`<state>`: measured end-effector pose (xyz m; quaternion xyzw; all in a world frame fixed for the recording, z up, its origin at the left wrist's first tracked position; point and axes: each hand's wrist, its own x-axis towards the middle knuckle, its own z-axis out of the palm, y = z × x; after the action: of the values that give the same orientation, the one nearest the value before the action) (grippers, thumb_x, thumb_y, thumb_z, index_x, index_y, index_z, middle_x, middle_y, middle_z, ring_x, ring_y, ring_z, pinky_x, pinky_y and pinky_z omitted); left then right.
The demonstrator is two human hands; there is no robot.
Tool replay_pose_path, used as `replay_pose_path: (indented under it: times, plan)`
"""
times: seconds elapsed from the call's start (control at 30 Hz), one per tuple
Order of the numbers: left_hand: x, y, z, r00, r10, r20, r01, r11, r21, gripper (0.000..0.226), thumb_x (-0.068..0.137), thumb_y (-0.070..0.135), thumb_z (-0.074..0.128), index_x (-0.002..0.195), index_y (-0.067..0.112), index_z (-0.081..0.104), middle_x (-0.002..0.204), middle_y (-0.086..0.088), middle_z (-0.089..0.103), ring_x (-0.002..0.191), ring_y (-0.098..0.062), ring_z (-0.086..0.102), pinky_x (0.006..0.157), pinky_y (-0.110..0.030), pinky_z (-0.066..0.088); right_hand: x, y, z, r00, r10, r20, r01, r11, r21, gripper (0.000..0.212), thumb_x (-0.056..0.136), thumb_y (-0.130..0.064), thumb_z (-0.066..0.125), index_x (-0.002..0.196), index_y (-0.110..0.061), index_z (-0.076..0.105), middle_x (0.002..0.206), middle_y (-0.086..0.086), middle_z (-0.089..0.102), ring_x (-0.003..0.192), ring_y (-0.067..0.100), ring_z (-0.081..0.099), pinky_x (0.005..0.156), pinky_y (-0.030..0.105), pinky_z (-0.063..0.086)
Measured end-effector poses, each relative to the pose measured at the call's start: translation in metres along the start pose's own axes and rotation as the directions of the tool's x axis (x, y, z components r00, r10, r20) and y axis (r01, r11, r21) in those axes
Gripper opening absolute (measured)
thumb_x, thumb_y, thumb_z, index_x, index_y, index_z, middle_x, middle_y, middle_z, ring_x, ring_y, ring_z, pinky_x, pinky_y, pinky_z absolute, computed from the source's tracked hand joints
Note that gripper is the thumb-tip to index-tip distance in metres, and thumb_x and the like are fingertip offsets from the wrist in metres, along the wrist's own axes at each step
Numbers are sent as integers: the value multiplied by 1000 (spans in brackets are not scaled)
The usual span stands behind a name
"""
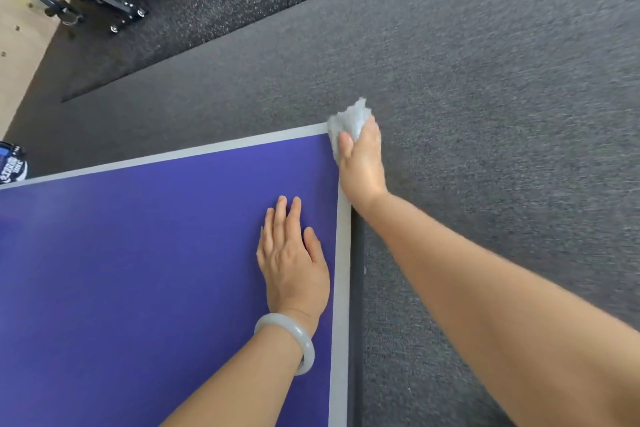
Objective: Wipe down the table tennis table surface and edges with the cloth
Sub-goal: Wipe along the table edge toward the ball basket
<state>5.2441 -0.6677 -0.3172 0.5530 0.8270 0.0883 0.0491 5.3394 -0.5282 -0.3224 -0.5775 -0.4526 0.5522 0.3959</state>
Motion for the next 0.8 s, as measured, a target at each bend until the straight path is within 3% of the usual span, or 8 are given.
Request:
replay_pose_path:
  times: [0.07,0.23,0.33,0.43,0.53,0.67,0.8]
  plan:
    - [0,1,1,1000,-1,-5,1,1000,-6,51,104,28,27,154,32,24,163,17,11,150,-5,2,121,-34,9,-32,11,6,1000,-11,-10,11,1000,23,64,107,-24,35,157,-9,-2,166,4,-3,152,13,-8,123,30,-4]
    - [1,3,0,1000,-1,-8,1,1000,-15,50,104,25,31,153,31,25,163,16,12,150,-7,3,121,-35,10,-57,24,7,995,-102,-2,102,993,53,67,104,-12,41,157,-10,0,166,0,0,153,13,-3,125,35,3]
    - [2,3,0,1000,-2,-4,2,1000,-7,50,104,27,29,154,32,23,163,17,11,150,-5,2,120,-34,8,-33,13,8,1000,-25,-7,26,999,44,65,105,-18,41,158,-14,4,166,-2,4,153,20,0,124,38,5]
    - [2,4,1,1000,-3,-2,3,1000,-3,50,104,28,28,154,32,23,163,17,11,150,-5,2,120,-34,8,-34,17,10,1000,14,-7,-13,993,117,64,105,-24,41,158,-21,6,166,-6,7,153,15,0,123,38,6]
    - [3,2,0,1000,-10,-3,10,1000,-11,50,104,27,29,153,32,25,163,16,12,150,-6,3,121,-35,9,-88,37,15,999,36,8,-37,987,155,66,104,-25,43,158,-21,5,166,-2,9,152,10,2,123,36,5]
    - [2,4,-1,1000,-16,-3,16,1000,-27,49,104,26,31,153,32,27,163,15,14,150,-6,5,122,-36,10,-157,61,12,996,67,61,-79,974,210,62,104,-33,42,157,-16,15,160,5,26,148,19,23,120,44,22]
    - [2,5,-1,1000,-5,-12,4,999,-33,48,105,26,30,153,32,27,163,15,14,150,-7,5,120,-35,9,-71,38,10,967,240,87,-248,963,104,58,105,-40,35,154,-12,24,151,14,37,138,32,36,114,41,27]
